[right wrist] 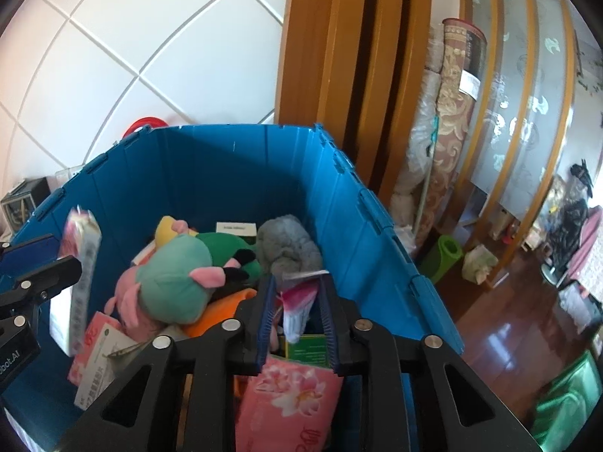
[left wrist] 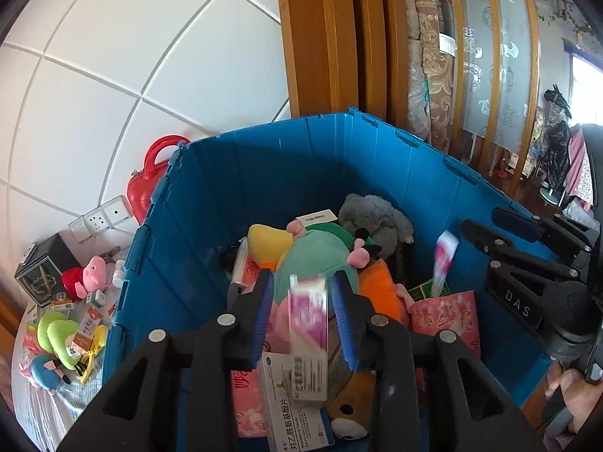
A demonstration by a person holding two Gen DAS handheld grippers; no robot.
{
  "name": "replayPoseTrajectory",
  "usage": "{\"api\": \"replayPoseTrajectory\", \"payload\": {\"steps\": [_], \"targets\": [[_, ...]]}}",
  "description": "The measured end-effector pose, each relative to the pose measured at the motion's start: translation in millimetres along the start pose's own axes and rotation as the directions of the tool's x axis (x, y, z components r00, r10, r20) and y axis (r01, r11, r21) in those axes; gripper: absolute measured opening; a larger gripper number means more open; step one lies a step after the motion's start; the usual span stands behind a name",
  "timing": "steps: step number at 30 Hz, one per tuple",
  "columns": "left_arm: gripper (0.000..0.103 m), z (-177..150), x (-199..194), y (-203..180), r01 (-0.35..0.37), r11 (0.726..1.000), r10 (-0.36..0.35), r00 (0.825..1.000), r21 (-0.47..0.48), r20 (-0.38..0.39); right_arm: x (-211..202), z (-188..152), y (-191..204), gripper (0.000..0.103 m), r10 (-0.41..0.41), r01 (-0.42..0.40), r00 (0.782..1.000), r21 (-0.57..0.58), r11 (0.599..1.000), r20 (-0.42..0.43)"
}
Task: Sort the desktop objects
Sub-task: 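Carry the ointment box and tube into the blue crate and open both tools, then move both tools back over the pile on the bed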
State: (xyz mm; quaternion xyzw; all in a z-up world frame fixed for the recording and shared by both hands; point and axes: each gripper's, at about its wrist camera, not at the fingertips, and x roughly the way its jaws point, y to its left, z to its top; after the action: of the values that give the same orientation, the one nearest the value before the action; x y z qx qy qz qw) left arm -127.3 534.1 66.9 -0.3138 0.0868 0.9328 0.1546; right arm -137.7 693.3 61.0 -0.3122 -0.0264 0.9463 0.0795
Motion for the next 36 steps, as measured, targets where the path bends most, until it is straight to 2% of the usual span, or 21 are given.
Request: {"api": "replayPoseTrajectory", "payload": {"steps": [2, 3, 4, 5, 10, 16, 19, 22, 24, 26, 29, 32, 36], "targets": [[0.047, -1, -3, 2, 0.007, 1.000, -0.007, 1.000, -0.016, 0.015, -2, 1, -1, 0.061, 0.009, -0.009, 1.000, 0.006, 1.000, 0.008], [0.054, -2, -4, 3, 0.006, 1.000, -0.006, 1.000, -0.021, 0.026, -4, 1, 0, 0.067, 0.011, -0.011, 1.000, 0.002, 1.000, 0.015], [0.056, -3, -5, 3, 0.002, 1.000, -0.001, 0.999, -0.021, 0.034, -5, 2, 1, 0.077, 0.011, -0.011, 1.000, -0.003, 1.000, 0.022], [0.057, -4, -7, 2, 0.000, 1.000, 0.001, 0.999, -0.021, 0.040, -7, 2, 2, 0.082, 0.007, -0.007, 1.000, -0.009, 1.000, 0.027], [0.058, -8, -16, 6, 0.015, 0.999, -0.013, 0.998, -0.031, 0.057, -7, 2, 4, 0.086, 0.008, -0.007, 1.000, -0.014, 1.000, 0.028], [0.058, -12, -37, 17, 0.013, 0.998, -0.007, 0.995, -0.055, 0.102, -9, 2, 2, 0.102, 0.003, -0.003, 0.999, 0.003, 1.000, 0.035], [0.058, -16, -54, 29, 0.001, 0.997, 0.010, 0.990, -0.075, 0.143, -10, 1, 8, 0.103, -0.032, 0.033, 0.999, -0.020, 0.999, 0.041], [0.059, -23, -76, 45, -0.028, 0.995, 0.046, 0.977, -0.093, 0.206, -16, -3, 12, 0.103, -0.046, 0.047, 0.997, -0.015, 0.999, 0.063], [0.070, -29, -92, 61, -0.037, 0.992, 0.067, 0.965, -0.121, 0.253, -20, -4, 9, 0.103, -0.002, 0.000, 0.998, 0.027, 1.000, 0.058], [0.070, -36, -104, 81, -0.048, 0.986, 0.093, 0.953, -0.162, 0.288, -32, -5, 13, 0.103, 0.066, -0.072, 0.994, 0.068, 0.995, 0.083], [0.070, -47, -112, 116, -0.052, 0.976, 0.114, 0.949, -0.212, 0.293, -60, 1, 38, 0.103, 0.108, -0.117, 0.982, 0.046, 0.992, 0.155], [0.070, -64, -117, 159, -0.056, 0.960, 0.134, 0.951, -0.274, 0.277, -87, 8, 74, 0.103, 0.167, -0.173, 0.961, 0.005, 0.985, 0.219], [0.070, -91, -119, 221, -0.094, 0.947, 0.162, 0.966, -0.308, 0.204, -116, 16, 134, 0.103, 0.221, -0.215, 0.940, -0.053, 0.975, 0.260]]}}
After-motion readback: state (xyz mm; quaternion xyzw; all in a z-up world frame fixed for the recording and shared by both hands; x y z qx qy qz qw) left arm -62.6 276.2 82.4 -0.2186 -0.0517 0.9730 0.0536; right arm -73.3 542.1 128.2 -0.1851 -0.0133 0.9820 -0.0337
